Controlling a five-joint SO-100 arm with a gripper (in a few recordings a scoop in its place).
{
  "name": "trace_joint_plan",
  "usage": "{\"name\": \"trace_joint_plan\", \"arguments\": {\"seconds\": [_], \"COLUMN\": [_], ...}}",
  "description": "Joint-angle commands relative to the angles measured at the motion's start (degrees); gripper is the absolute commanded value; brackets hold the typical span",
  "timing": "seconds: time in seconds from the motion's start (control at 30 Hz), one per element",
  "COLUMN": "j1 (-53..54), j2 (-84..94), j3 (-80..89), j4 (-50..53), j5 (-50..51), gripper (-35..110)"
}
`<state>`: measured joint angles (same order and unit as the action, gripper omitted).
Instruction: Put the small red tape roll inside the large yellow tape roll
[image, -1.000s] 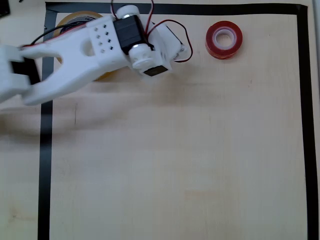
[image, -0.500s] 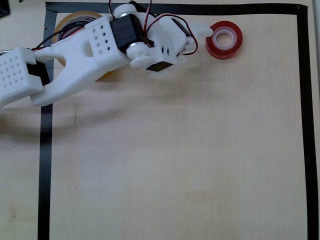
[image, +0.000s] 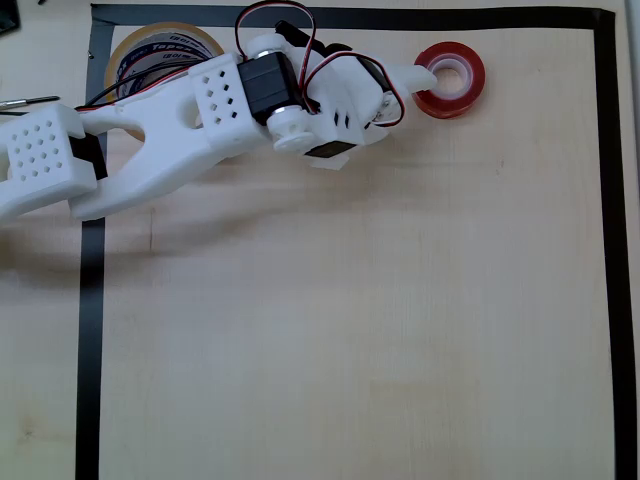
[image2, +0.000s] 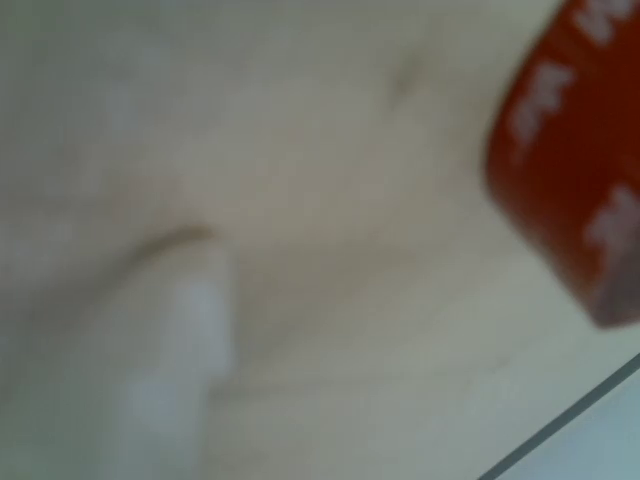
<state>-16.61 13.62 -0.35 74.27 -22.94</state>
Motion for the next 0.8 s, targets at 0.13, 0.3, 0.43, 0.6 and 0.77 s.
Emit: {"name": "trace_joint_plan", "arguments": {"seconds": [0.13,0.3,0.43,0.6,0.77], "j1": [0.7,0.2,0.2,0.3,0.0], "j2": [5.5,7.8,8.4,8.9,9.0], "j3": [-0.1,2.0,2.1,2.1,1.9], "j4": [-0.3,2.4,5.8,10.7,15.4], "j5": [0.2,-0.4,-0.7,-1.0,-1.8], "gripper": [25,23,23,23,22]}}
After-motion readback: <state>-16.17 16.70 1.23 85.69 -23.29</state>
